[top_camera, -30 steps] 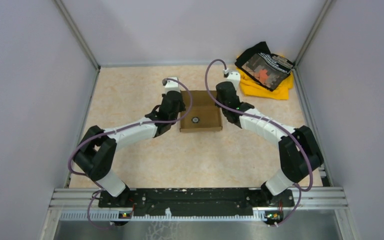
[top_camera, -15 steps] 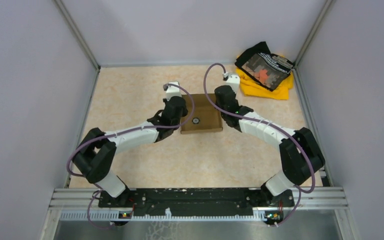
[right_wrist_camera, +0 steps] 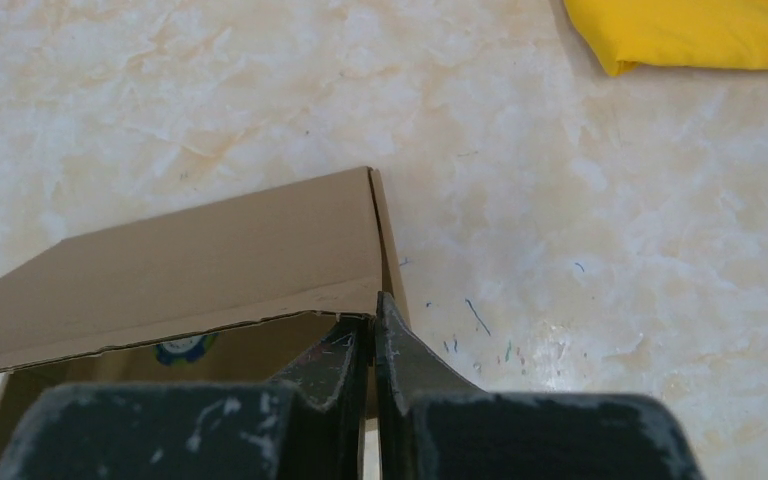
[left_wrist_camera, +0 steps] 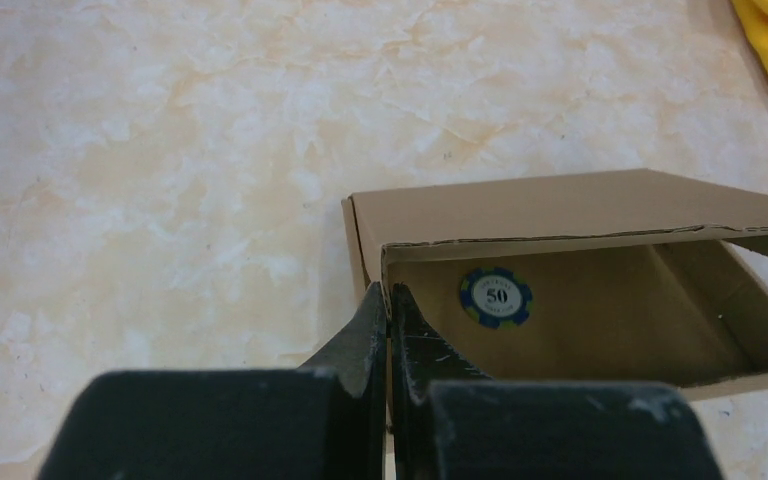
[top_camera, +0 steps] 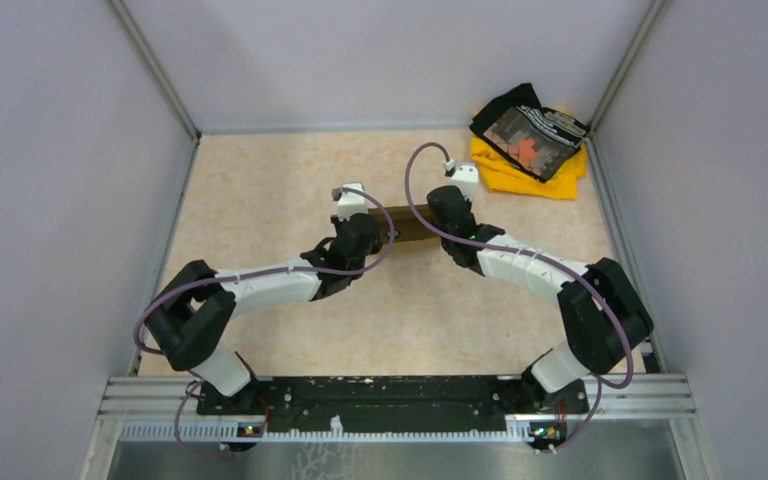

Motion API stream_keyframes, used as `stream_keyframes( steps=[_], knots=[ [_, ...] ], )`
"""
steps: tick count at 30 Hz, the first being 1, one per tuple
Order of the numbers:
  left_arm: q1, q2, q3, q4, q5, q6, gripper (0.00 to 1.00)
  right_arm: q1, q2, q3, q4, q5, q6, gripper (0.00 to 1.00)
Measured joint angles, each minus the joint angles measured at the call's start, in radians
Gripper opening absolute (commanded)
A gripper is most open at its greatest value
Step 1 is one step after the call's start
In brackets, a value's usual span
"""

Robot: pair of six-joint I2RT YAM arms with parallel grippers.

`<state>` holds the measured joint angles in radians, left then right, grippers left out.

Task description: Fold the paper box

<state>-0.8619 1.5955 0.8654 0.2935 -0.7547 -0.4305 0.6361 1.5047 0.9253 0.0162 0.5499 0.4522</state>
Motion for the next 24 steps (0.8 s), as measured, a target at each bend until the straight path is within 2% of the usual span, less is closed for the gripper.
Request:
stream_keyframes(
  steps=[24],
  knots=[
    [-0.076, -0.001, -0.090, -0.029, -0.030, -0.035, 0.00, 0.060, -0.008, -0.128, 0.008, -0.007, 0.032, 0.00]
  ],
)
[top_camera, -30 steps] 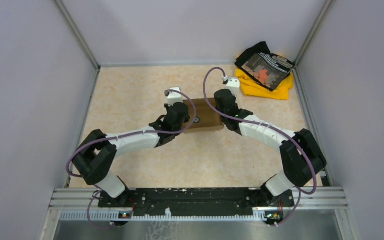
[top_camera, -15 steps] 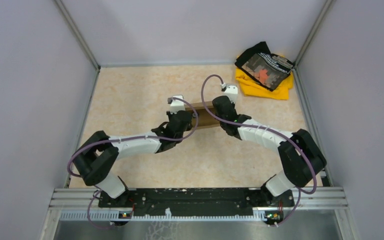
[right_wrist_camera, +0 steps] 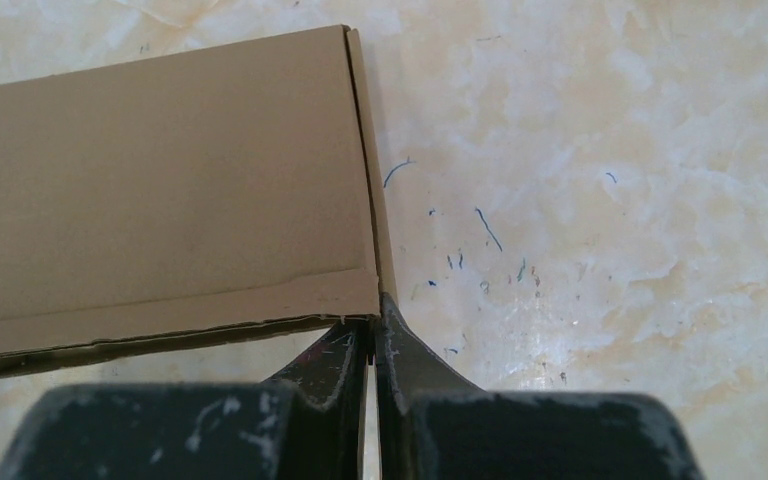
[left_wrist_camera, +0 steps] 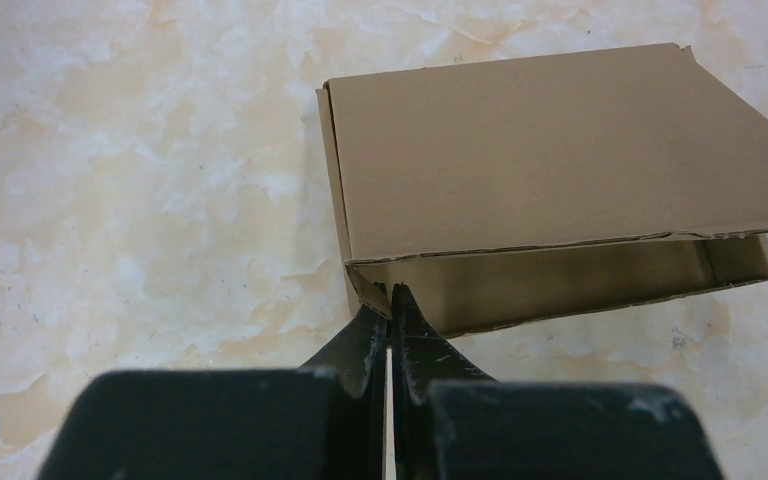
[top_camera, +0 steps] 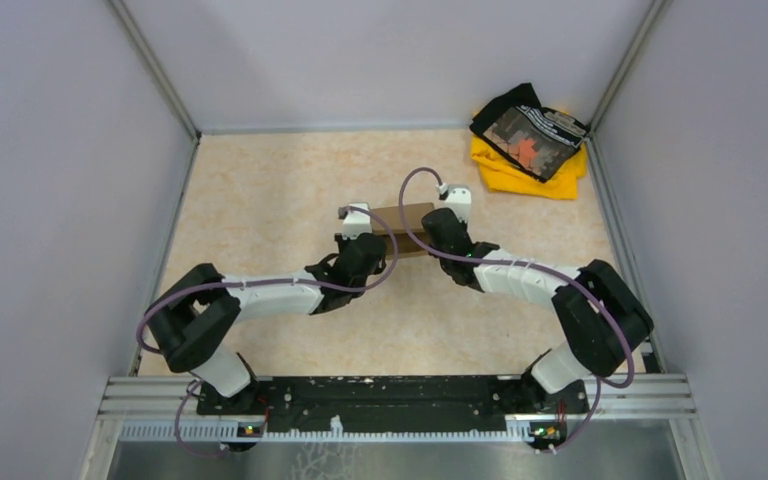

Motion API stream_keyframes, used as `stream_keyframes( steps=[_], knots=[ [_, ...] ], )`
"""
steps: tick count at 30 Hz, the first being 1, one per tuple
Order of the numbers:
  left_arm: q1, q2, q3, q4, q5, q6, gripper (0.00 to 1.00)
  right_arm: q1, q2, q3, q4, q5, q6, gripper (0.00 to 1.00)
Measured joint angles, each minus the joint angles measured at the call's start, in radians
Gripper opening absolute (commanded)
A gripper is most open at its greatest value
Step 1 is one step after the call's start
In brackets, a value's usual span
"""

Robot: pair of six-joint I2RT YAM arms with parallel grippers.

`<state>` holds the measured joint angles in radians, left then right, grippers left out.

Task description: Fold the paper box

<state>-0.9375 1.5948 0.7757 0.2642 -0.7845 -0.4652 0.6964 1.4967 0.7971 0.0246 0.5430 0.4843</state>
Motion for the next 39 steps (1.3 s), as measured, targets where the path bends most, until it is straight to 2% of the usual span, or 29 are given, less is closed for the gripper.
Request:
stream_keyframes(
  steps=[22, 25, 31, 39],
  knots=[
    [-0.004, 0.001, -0.069, -0.005, 0.029, -0.041, 0.02, 0.009, 0.000, -0.038, 0.020, -0.071, 0.015, 0.07],
    [-0.004, 0.007, -0.072, -0.006, 0.036, -0.046, 0.02, 0.009, 0.002, -0.038, 0.020, -0.079, 0.015, 0.11],
    [-0.004, 0.032, -0.072, -0.013, 0.056, -0.058, 0.03, 0.013, -0.002, -0.060, 0.014, -0.108, 0.017, 0.40],
    [-0.003, 0.042, -0.072, -0.010, 0.078, -0.062, 0.02, 0.006, -0.146, -0.110, -0.047, -0.169, 0.006, 0.44]
  ],
)
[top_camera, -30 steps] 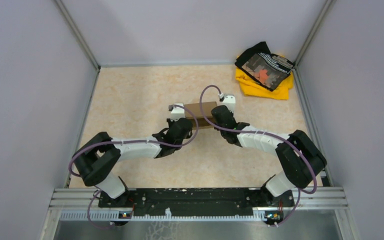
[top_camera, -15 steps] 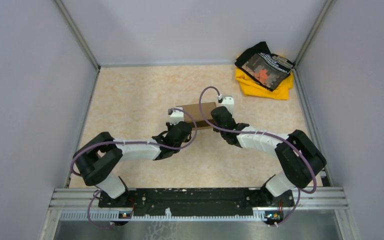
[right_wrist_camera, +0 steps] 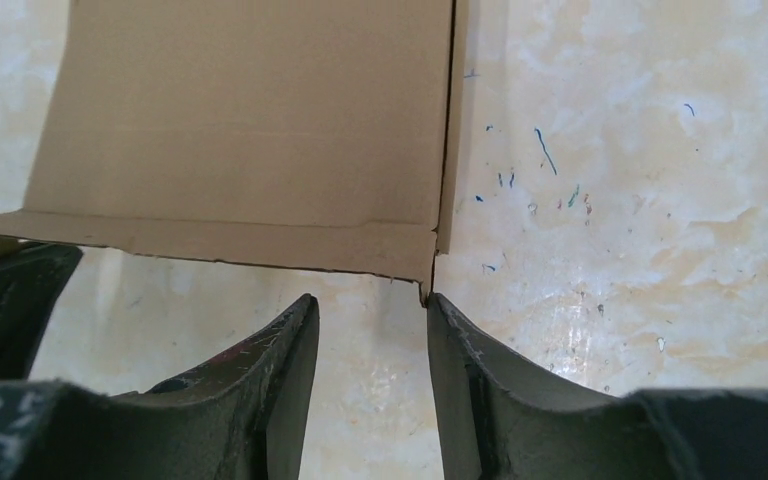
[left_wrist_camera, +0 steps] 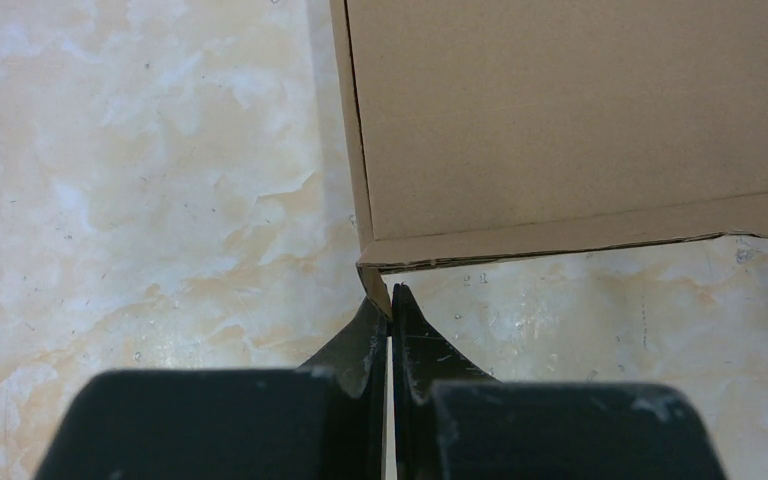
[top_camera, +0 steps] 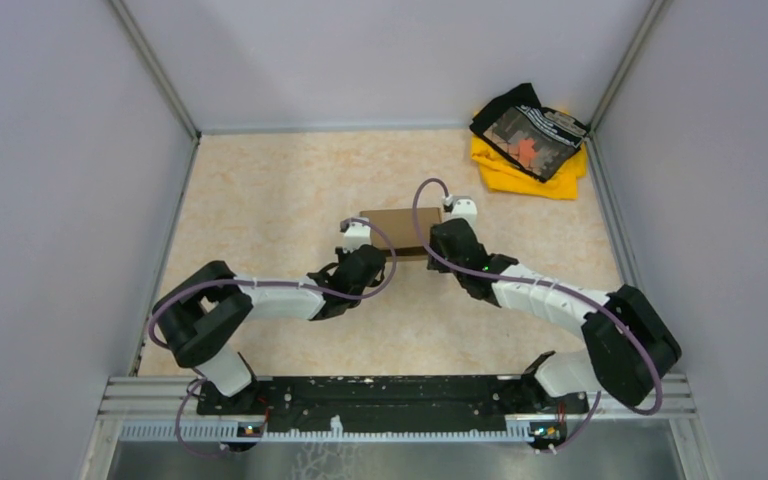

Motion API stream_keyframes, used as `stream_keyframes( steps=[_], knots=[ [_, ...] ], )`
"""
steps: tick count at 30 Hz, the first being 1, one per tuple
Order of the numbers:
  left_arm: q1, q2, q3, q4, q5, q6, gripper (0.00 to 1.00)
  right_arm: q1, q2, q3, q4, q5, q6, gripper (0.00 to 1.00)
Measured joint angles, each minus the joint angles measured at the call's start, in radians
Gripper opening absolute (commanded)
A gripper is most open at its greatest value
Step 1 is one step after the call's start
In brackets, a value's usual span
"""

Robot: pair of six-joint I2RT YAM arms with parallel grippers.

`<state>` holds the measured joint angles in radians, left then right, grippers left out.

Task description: Fold the paper box

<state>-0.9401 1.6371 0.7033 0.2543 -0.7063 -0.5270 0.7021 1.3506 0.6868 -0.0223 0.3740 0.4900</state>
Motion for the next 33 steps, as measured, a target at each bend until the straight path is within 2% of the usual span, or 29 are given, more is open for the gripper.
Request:
stream_keyframes(
  steps=[11, 16, 20, 26, 31, 33],
  knots=[
    [0.000, 0.007, 0.000, 0.000, 0.004, 0.000, 0.02, -0.077, -0.159, -0.030, -0.059, -0.153, -0.002, 0.46],
    [0.000, 0.007, 0.000, 0.000, 0.004, 0.003, 0.03, -0.092, -0.163, 0.030, -0.104, -0.179, -0.021, 0.45],
    [0.000, 0.009, 0.000, 0.001, 0.004, 0.007, 0.15, -0.111, -0.082, 0.122, -0.106, -0.213, -0.042, 0.40],
    [0.001, 0.016, 0.000, 0.000, 0.014, 0.011, 0.16, -0.117, 0.106, 0.248, -0.108, -0.266, -0.074, 0.35],
    [0.006, 0.018, 0.000, 0.000, 0.021, 0.019, 0.17, -0.118, 0.207, 0.273, -0.105, -0.303, -0.083, 0.33],
    [0.007, 0.018, 0.000, -0.001, 0.027, 0.021, 0.23, -0.118, 0.222, 0.271, -0.100, -0.314, -0.083, 0.33]
  ],
)
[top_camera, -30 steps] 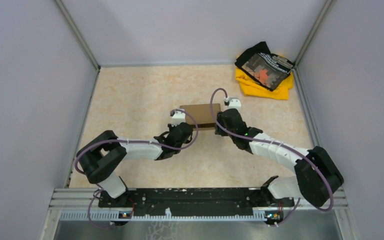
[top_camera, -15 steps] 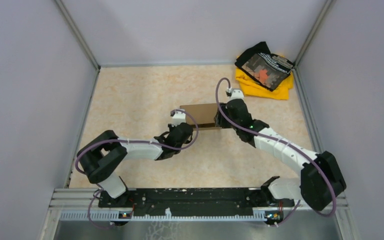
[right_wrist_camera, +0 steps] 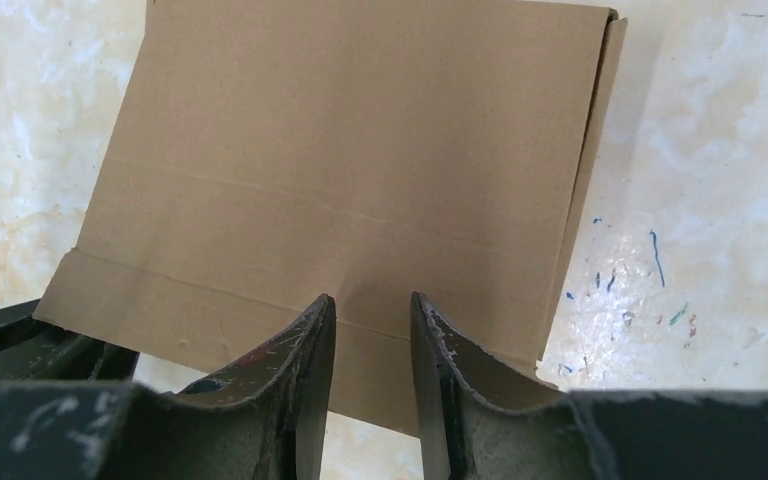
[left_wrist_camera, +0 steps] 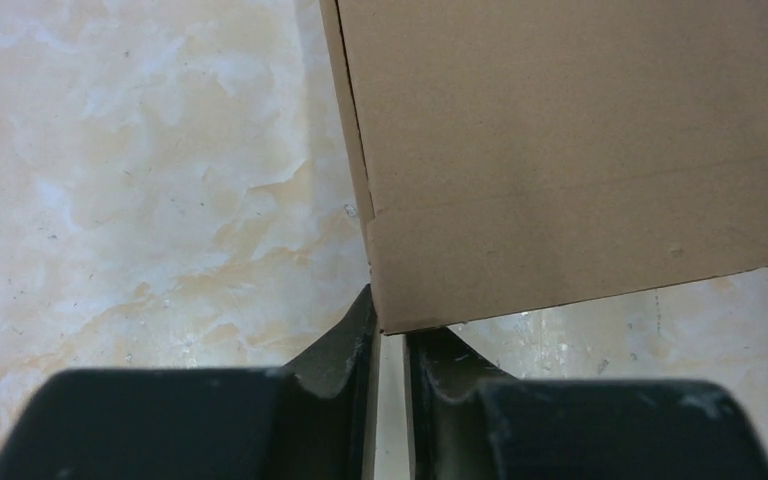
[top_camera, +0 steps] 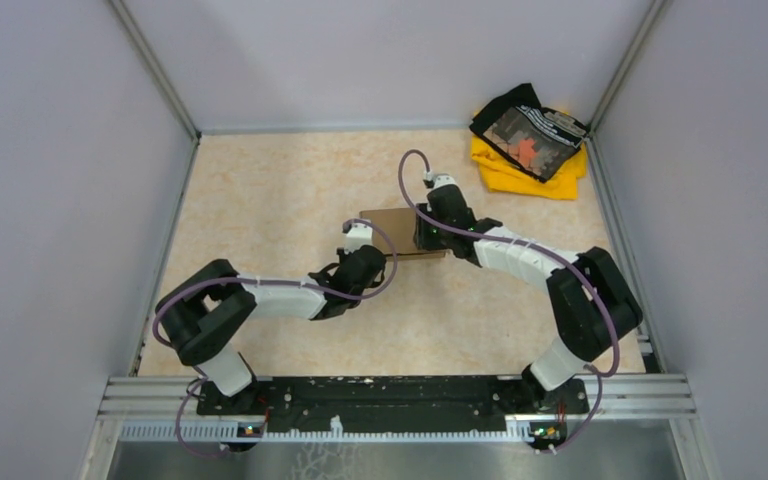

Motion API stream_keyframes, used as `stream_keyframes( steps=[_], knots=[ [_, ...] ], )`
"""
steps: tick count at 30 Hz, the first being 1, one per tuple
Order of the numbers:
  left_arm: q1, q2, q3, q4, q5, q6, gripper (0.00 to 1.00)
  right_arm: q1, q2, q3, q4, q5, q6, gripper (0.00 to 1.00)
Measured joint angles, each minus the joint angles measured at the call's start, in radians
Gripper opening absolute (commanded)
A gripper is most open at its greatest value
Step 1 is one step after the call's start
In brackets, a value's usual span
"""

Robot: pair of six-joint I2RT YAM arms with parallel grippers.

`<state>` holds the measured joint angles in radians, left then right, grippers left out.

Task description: Fold the paper box

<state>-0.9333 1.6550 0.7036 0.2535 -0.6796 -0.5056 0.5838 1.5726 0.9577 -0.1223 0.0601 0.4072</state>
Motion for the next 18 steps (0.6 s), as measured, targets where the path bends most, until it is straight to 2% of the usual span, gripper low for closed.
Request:
stream_keyframes(
  steps=[4, 5, 12, 18],
  knots=[
    [0.000, 0.000, 0.000, -0.006, 0.027, -0.001, 0.41, 0.000, 0.019, -0.002, 0.010, -0.011, -0.002, 0.33],
    [0.000, 0.000, 0.001, -0.016, 0.039, -0.006, 0.42, 0.000, 0.025, -0.002, 0.011, -0.013, -0.003, 0.33],
    [0.000, -0.029, 0.024, -0.157, 0.123, -0.069, 0.45, 0.000, 0.048, -0.002, 0.011, -0.017, -0.006, 0.33],
    [0.000, -0.174, -0.003, -0.270, 0.162, -0.131, 0.48, -0.001, 0.071, -0.002, 0.013, -0.016, -0.014, 0.33]
  ],
)
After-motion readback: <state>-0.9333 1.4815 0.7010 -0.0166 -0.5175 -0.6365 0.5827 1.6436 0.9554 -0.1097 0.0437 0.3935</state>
